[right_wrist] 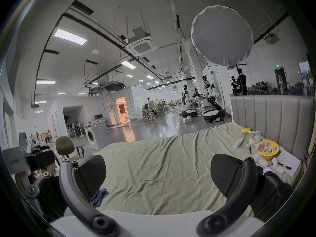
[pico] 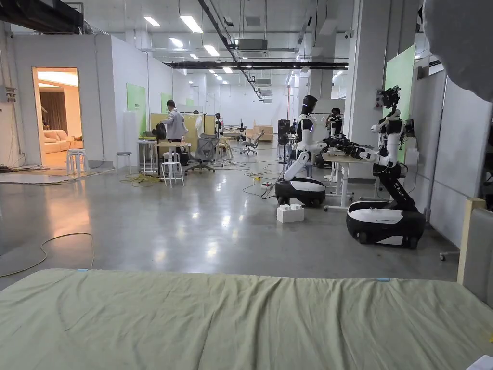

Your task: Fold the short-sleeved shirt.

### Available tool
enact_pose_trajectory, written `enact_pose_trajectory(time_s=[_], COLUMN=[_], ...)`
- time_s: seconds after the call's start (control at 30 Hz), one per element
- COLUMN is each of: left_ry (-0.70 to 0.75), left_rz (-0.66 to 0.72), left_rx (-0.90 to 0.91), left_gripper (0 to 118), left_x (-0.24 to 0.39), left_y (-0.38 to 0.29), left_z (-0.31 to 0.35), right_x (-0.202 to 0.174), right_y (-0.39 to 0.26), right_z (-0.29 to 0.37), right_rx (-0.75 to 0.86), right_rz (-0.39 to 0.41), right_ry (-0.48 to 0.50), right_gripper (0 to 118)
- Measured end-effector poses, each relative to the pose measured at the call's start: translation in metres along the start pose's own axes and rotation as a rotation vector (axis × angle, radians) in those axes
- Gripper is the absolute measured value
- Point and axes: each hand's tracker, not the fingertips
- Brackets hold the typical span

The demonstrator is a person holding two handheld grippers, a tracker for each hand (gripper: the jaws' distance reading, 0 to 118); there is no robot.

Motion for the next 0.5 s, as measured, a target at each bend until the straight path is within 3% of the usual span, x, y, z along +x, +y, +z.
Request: enact_pose_trajectory(time_s=[0.2,0.43,0.5], left_ry=[0.001,0.001,-0.001], left_rz=[0.001,0.038,0.039], left_rx=[0.019,0.008,0.005], left_gripper=[118,118,118], left_x=[0.008,0.008,0.007], left_y=[0.003,0.002,0.002], left_z=[0.004,0.003,0.003], right_x=[-0.010,-0.019,-0.022], right_y=[0.014,0.015,0.017], right_z=[-0.002,-0.001,-0.002], right_rx=[-0.085,-0.130,-0.182], right_rz=[-0.032,-0.032,-0.091], right_ry=[-0.180,-0.208,-0.260], right_gripper=[118,118,118])
